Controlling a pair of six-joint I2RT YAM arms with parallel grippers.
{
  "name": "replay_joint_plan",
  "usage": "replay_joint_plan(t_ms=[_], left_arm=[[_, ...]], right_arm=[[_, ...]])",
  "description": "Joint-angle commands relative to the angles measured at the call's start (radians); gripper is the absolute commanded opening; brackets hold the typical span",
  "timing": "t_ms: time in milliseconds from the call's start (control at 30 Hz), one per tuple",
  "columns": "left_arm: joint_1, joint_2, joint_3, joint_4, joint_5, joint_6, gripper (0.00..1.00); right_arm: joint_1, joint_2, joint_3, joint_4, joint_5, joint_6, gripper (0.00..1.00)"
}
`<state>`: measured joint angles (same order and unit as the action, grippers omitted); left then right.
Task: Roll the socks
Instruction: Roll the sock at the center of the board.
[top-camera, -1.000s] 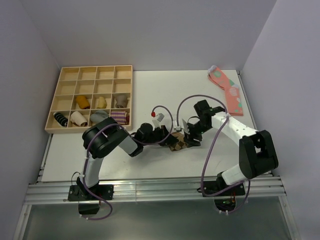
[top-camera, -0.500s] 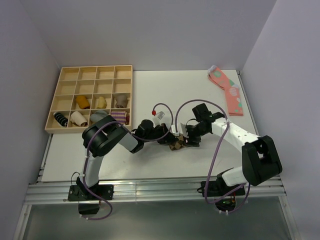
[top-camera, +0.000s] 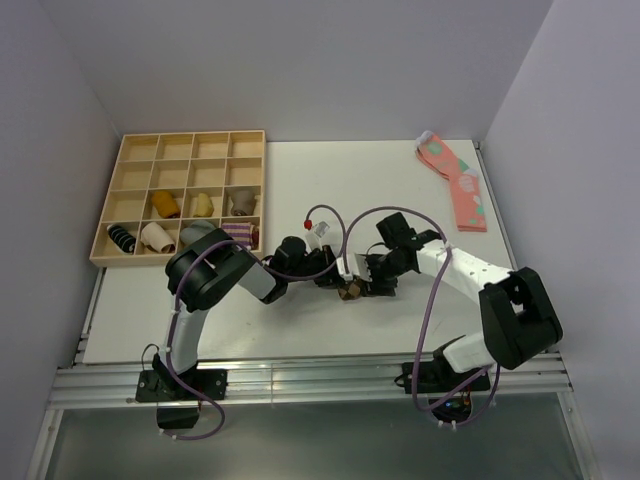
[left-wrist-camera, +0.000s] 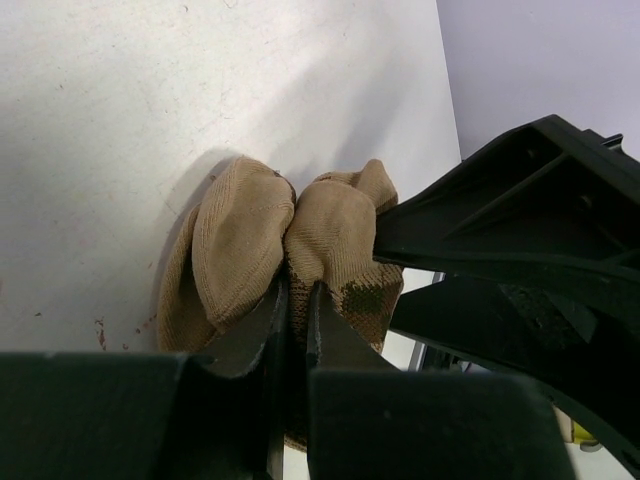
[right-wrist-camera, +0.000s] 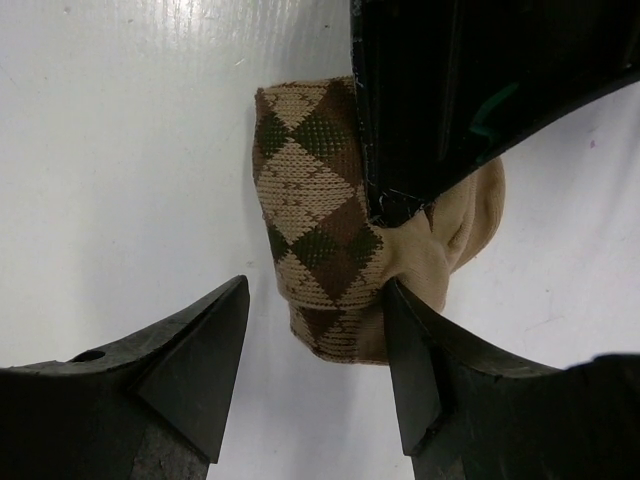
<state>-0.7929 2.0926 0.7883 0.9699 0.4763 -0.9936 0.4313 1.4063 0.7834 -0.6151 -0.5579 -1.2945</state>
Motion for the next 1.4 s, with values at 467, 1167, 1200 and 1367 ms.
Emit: replay_joint_plan(t_ms=[467, 1167, 1200, 1367], left_arm=[[0.000, 0.093, -0.037, -0.381, 0.012, 0.090, 0.00], [-0.002, -0.203, -0.147, -0.330, -0.435, 0.128, 0.34], [-0.002, -0.213, -0.153, -0.326, -0.452, 0.139, 0.36], [-0.005, -0.270, -0.185, -0.280, -0.502, 0.170, 0.41]], right_arm=[[0.073, 0.183, 0.120, -0.005, 0.102, 0.089, 0.58], [0.080, 0.329, 0.252, -0.146, 0.158, 0.139, 0.30], [0.080, 0.329, 0.255, -0.146, 0.162, 0.142, 0.30], [0.078, 0.341, 0.269, -0.164, 0.173, 0.144, 0.31]])
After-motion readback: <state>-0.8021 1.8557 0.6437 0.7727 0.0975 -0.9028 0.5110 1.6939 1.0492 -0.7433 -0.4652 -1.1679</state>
